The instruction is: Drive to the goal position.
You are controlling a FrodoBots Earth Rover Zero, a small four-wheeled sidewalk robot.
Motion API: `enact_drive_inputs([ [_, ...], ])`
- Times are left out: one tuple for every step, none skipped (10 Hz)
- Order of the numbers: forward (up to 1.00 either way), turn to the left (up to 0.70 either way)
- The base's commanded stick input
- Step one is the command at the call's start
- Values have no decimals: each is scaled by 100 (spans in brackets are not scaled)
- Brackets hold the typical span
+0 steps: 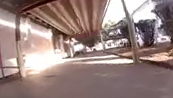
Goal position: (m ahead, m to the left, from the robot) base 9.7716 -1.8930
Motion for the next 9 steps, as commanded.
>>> enact_drive_inputs([
  [85,0],
  [85,0],
  [85,0],
  [85,0],
  [85,0],
  [85,0],
  [85,0],
  [85,0],
  [85,0],
])
